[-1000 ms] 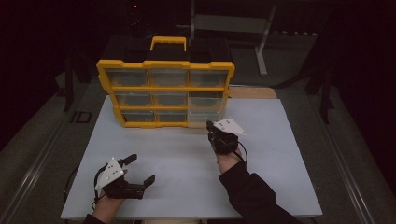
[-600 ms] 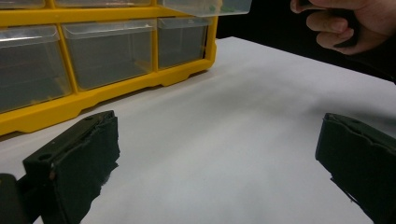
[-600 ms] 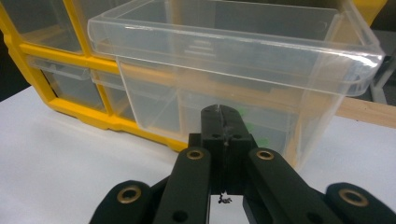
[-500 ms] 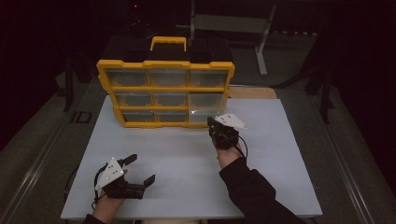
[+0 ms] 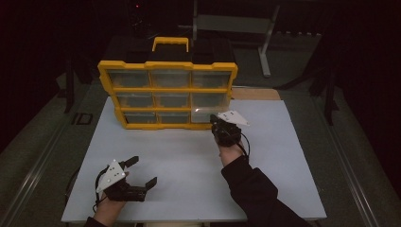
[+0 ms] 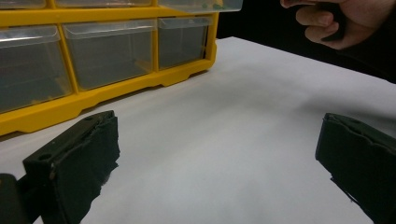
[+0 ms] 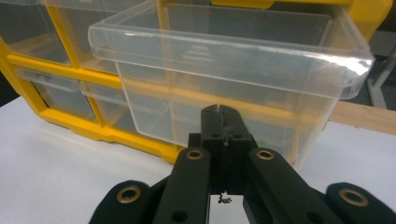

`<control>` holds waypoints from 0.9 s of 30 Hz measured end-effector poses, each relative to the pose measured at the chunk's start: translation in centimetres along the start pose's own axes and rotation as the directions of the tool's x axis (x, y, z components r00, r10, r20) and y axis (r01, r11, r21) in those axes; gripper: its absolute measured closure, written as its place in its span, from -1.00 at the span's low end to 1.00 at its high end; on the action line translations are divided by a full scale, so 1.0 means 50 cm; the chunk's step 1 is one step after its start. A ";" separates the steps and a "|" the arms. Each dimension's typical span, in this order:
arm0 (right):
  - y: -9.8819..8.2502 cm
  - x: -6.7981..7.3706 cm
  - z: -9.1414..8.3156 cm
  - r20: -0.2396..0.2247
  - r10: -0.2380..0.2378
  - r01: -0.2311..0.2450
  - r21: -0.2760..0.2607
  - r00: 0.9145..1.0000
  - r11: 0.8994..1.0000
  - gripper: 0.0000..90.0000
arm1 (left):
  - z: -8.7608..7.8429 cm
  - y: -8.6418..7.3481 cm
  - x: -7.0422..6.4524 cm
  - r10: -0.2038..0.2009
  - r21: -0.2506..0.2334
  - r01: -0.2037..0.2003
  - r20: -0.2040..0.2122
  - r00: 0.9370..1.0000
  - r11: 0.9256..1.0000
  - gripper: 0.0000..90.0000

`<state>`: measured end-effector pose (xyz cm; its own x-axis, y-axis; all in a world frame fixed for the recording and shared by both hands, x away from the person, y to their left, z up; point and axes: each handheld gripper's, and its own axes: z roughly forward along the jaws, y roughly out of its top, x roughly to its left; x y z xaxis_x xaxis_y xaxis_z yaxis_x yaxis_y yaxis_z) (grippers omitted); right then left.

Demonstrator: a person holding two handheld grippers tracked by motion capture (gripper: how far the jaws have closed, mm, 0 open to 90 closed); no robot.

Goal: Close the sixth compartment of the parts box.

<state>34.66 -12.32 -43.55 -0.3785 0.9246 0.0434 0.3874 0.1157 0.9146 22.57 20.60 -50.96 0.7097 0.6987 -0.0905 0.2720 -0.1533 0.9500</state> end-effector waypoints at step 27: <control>0.023 -0.001 0.019 0.010 -0.007 0.008 -0.002 1.000 1.000 1.00 | -0.001 0.001 -0.001 0.001 -0.004 -0.001 0.001 1.000 1.000 -1.00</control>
<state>35.91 -11.88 -42.88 -0.3732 0.9272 0.0326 0.3829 0.1219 0.9157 22.51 20.62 -50.92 0.7106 0.6979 -0.0896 0.2689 -0.1516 0.9512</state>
